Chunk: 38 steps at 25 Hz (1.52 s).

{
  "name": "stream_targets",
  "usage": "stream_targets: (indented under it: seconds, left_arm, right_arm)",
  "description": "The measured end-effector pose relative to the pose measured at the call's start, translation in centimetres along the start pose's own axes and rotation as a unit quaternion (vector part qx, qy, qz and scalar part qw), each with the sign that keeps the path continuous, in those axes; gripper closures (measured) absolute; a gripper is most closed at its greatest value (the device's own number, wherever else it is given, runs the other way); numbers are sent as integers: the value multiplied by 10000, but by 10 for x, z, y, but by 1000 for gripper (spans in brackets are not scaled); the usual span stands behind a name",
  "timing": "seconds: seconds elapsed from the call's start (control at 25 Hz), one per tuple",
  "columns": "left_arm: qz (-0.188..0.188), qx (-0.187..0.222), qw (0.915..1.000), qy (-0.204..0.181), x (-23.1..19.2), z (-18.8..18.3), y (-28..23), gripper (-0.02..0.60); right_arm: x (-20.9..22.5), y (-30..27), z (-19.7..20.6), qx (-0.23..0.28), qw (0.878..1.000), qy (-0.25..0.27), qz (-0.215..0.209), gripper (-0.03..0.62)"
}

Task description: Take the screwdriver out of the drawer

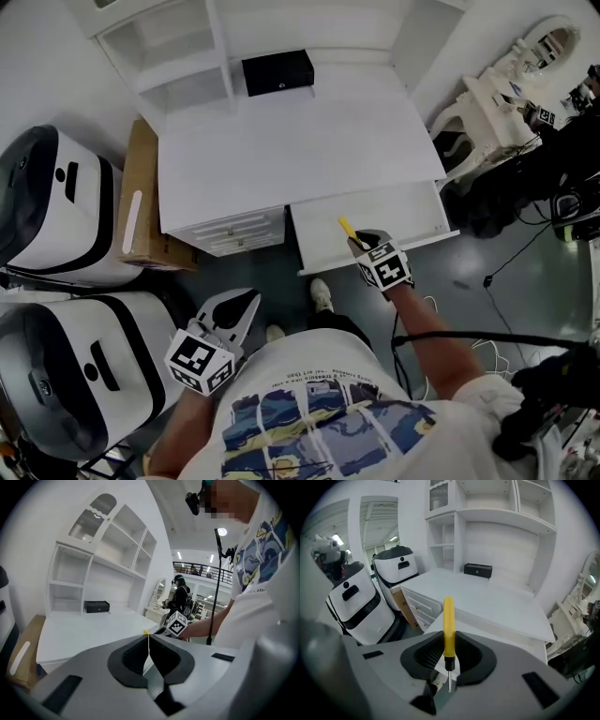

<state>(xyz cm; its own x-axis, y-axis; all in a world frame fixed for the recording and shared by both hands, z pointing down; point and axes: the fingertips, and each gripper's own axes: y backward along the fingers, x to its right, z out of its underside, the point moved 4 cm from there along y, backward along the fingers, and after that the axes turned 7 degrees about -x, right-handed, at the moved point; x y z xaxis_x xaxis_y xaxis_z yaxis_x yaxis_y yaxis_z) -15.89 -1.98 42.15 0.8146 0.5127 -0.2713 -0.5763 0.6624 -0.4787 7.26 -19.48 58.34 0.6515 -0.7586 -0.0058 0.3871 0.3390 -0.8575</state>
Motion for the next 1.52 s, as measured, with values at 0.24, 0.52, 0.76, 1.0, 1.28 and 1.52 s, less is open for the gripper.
stream_targets:
  seconds: [0.24,0.52,0.76,1.0,1.28,1.52]
  left_arm:
    - [88,11,9999,-67,4,17,22,568]
    - [216,47,9996,-148,14,31,39,568]
    - [309,69,9993,-213,23,42,50,568]
    - [363,107,9991,-192,31,52,60,568]
    - [475,91,9986,-231,36,60,63,568]
    - [486,73,9984,-267,36,61,68,568]
  right_arm:
    - [-42,33,5,155,9998,-89,-35,502]
    - [-85,71,11,420,9991,-104,-43,502]
    - [-117,97,16,580,9982,-97,-96,502]
    - [-143,118,22,631,9979,-12,-130,502]
    - [-160,130,31,672,9977,-7,-98,502]
    - [-173,134,31,716,9973,-7,-148,502]
